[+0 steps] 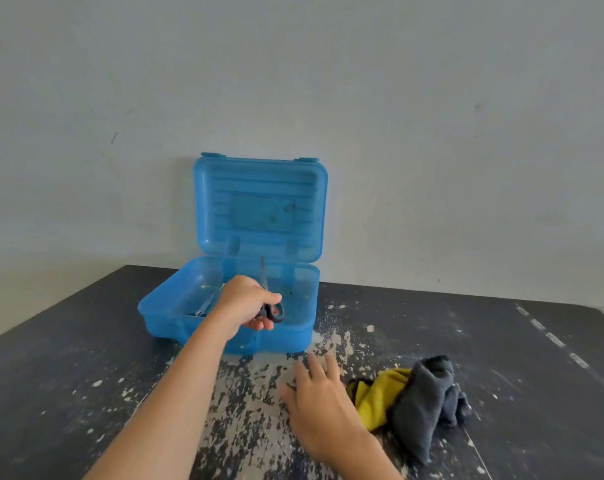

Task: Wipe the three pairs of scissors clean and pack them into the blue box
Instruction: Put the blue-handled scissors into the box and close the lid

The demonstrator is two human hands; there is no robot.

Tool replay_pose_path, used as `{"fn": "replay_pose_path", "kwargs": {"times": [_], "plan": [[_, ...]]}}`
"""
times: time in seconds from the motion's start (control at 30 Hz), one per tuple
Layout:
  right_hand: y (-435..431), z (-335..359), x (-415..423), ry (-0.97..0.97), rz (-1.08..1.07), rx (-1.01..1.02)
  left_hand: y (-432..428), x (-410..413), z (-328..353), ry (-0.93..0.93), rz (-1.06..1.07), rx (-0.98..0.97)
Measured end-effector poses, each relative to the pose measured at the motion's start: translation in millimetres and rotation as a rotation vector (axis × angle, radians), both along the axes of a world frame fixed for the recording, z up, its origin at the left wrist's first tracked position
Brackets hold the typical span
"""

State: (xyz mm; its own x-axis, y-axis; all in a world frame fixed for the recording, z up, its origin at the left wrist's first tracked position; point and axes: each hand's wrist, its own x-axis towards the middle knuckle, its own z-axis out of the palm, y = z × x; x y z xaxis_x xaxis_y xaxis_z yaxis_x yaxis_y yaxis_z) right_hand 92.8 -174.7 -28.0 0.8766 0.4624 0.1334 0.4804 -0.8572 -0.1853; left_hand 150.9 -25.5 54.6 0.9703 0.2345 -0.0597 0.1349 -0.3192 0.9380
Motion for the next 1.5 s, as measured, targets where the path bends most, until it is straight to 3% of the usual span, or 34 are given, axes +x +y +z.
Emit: {"fn": "replay_pose_path", "kwargs": {"times": [0.1, 0.27, 0.67, 0.77, 0.87, 1.0, 1.1, 1.2, 1.5], "plan": [[-4, -7, 9, 0.142, -0.09, -0.061, -2, 34, -3, 0.112, -0.041, 0.124], [-3, -9, 10, 0.182, -0.098, -0.139, -16, 70, -27, 0.22, -0.076, 0.253], [-4, -6, 8, 0.193, -0.102, -0.058, -17, 64, -15, 0.421, -0.198, 0.656], [-4, -3, 7, 0.209, -0.101, -0.018, -7, 64, -7, 0.46, -0.229, 0.626], [-2, 3, 12, 0.169, -0.113, 0.046, 2, 66, -1, 0.378, -0.184, 0.57], [4, 28, 32, -0.135, -0.088, 0.101, 18, 66, 15, 0.14, 0.012, 0.741], [10, 62, 52, -0.261, -0.121, 0.226, 33, 76, 31, 0.007, 0.114, 0.788], [25, 94, 91, -0.4, -0.12, 0.199, 46, 92, 47, -0.088, 0.198, 0.86], [64, 174, 206, -0.379, -0.326, 0.274, 61, 149, 112, -0.225, 0.223, 1.186]]}}
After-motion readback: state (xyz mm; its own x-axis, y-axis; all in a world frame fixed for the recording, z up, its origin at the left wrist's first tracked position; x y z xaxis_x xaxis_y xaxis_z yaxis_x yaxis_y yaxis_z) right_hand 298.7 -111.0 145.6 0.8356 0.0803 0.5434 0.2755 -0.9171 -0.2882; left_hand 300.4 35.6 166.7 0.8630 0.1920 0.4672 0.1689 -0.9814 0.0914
